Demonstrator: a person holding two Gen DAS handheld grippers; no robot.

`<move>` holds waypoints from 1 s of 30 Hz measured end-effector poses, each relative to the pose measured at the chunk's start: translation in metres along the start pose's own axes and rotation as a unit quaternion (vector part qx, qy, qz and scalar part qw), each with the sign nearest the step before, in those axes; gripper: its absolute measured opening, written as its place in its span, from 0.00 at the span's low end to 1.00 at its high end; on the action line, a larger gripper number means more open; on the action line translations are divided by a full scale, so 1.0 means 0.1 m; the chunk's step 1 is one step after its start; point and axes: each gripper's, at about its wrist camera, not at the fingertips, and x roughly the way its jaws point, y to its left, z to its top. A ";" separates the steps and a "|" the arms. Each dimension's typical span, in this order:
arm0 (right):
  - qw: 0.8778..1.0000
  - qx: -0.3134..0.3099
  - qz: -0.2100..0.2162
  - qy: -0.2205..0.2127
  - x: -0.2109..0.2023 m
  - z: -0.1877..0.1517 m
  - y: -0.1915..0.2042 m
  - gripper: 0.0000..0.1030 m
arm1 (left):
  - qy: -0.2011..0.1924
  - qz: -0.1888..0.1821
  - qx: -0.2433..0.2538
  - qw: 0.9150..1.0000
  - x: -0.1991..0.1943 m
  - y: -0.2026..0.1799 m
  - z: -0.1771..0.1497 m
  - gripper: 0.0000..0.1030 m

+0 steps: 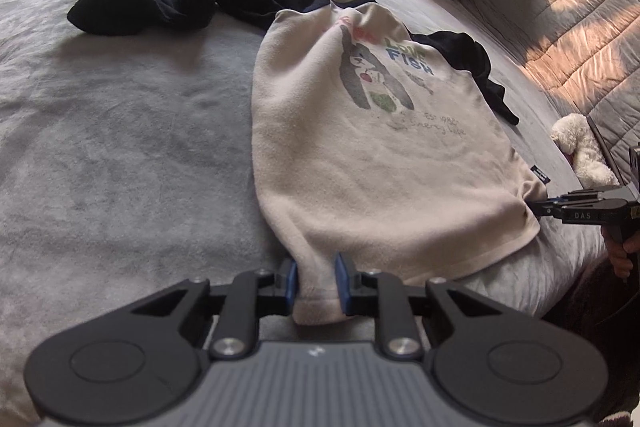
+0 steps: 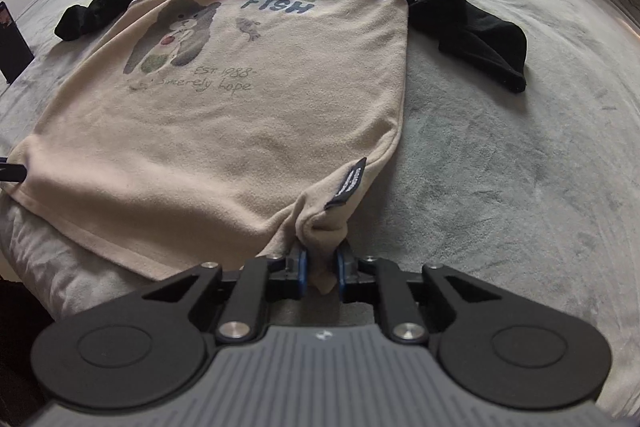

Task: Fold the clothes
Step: 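Grasp the hem by the tag with the right gripper while the left gripper grasps the hem, then release the hem with both grippers, leaving the sweatshirt flat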

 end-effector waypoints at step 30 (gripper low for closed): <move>0.995 -0.014 -0.044 0.091 -0.21 -0.09 -0.31 0.14 | 0.066 0.088 0.110 0.988 -0.01 -0.70 -0.01 0.14</move>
